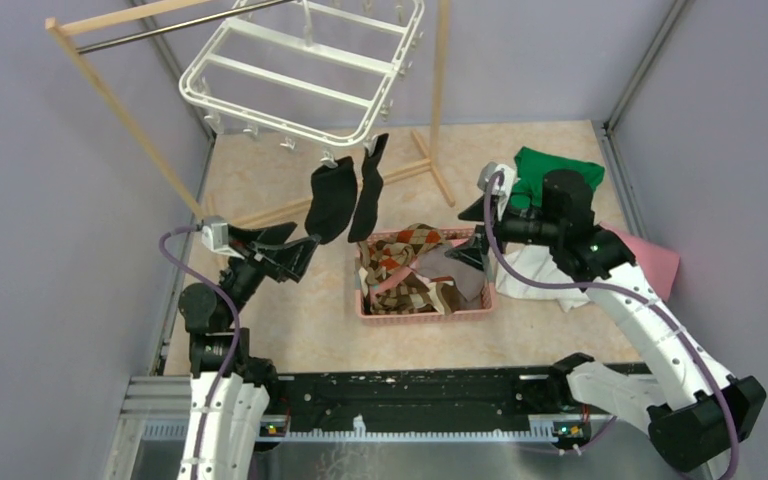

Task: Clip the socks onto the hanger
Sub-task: Clamp the sock onto the hanger, then pick up the sock from the bin.

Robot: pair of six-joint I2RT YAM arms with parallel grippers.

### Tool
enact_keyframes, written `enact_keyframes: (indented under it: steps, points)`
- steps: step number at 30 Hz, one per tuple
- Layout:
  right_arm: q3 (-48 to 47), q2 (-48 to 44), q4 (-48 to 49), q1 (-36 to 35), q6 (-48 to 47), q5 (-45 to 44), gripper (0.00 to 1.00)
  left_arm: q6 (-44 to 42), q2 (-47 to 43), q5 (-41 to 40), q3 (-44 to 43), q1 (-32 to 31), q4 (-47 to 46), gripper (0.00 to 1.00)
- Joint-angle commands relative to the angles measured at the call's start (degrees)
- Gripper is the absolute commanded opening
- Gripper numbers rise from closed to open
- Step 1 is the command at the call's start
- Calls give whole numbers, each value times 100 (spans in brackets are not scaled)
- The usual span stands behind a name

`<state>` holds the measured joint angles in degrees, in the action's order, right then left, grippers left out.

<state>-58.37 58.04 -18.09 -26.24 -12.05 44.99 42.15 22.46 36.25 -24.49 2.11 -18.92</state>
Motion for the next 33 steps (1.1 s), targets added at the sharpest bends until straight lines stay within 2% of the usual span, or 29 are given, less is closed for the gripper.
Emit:
enact_keyframes:
  steps: [1, 6, 10, 13, 22, 27, 33]
  points:
    - [228, -222, -1518, 353, -619, -95, 86, -105, -199, -220, 294, 20, 386, 99]
    - [717, -98, -1263, 418, -530, -105, 80, -531, -299, -455, 509, 25, 1456, 97]
    - [613, 474, -1088, 420, -296, -329, 61, -425, -312, -884, 564, 23, 2032, 96]
    - [443, 913, -1050, 420, -232, -329, 50, -143, -312, -944, 701, 29, 1992, 94]
    - [391, 1259, -1063, 72, -1136, -1216, 51, 141, -311, -1028, 790, 22, 2054, 89]
    - [539, 1343, -810, -145, -1029, -1565, 50, 589, -304, -935, 1062, 26, 1671, 84]
    - [570, 1533, -654, -441, -714, -1577, 47, 418, -302, -931, 933, 26, 1711, 83]
